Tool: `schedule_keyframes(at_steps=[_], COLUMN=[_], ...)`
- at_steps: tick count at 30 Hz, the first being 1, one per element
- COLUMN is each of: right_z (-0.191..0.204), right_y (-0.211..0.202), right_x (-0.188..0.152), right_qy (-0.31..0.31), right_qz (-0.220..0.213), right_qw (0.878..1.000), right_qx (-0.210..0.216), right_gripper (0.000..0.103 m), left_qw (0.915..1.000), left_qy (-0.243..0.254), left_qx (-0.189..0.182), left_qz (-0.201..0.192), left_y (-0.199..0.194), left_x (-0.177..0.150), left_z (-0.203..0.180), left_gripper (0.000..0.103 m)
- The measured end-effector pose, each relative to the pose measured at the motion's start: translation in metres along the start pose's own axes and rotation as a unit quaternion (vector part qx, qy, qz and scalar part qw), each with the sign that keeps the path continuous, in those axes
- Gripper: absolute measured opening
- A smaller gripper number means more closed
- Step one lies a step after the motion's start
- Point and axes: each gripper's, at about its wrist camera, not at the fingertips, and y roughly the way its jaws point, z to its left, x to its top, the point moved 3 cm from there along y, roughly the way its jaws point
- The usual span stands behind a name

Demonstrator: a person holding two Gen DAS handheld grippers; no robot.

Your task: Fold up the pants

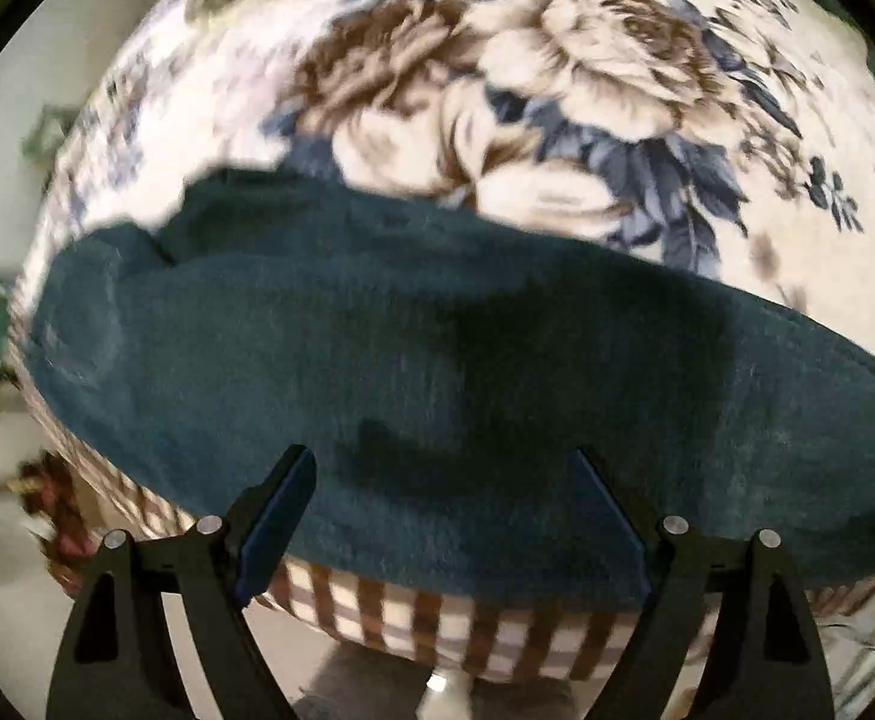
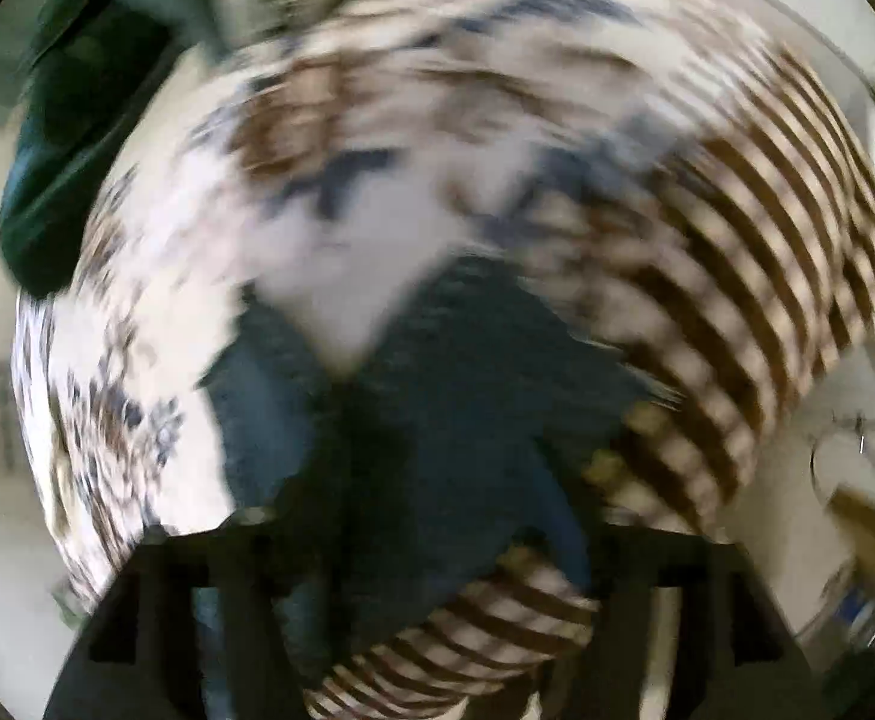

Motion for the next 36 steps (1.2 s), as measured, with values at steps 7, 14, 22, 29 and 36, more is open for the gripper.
schedule_keyframes(at_steps=[7,14,22,29,36], right_z=[0.161,0.146,0.004,-0.086,-0.069], right_y=[0.079,0.081,-0.003,0.024,-0.018], right_x=[-0.008,-0.012,0.001,-0.009,-0.012], right_qy=[-0.247,-0.27,-0.045,0.127,0.131], right_qz=[0.025,-0.01,-0.039,0.043,-0.053], right_qw=[0.956,0.943,0.996,0.987,0.982], right_qx=[-0.154,-0.193,-0.063,0.092,0.129], right_gripper=[0.069,0.006,0.006,0.015,0.005], left_qw=[0.9983,0.9967,0.9981,0.9986,0.9987], left_qy=[0.037,0.061,0.056,0.052,0.047], left_qx=[0.041,0.034,0.007,-0.003,-0.003], left_qz=[-0.018,-0.041,-0.025,0.005,0.017], left_y=[0.003,-0.011,-0.009,0.004,0.008], left_x=[0.02,0.028,0.023,0.008,0.0], left_z=[-0.028,-0.042,-0.05,-0.048,-0.038], left_gripper=[0.086,0.086,0.086,0.086,0.086])
